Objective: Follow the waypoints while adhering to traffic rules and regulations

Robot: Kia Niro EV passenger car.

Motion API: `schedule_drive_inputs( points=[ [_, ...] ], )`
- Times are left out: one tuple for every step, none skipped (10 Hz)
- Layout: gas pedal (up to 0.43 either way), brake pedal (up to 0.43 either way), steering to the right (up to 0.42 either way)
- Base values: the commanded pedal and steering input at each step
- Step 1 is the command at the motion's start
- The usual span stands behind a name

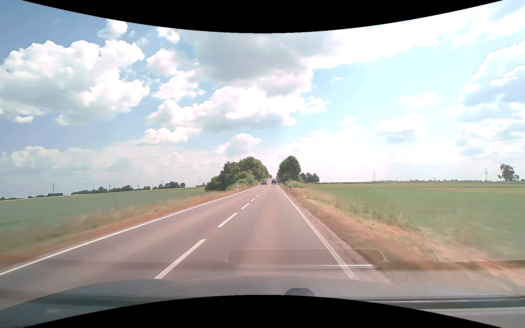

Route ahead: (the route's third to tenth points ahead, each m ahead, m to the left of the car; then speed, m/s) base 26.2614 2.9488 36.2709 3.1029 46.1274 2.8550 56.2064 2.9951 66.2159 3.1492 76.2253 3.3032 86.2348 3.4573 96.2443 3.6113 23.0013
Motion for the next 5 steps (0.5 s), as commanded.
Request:
schedule_drive_inputs(
  points=[
    [0.268,0.000,-0.003],
    [0.268,0.000,-0.004],
    [0.268,0.000,-0.004],
    [0.268,0.000,-0.004],
    [0.268,0.000,-0.004]
  ],
)
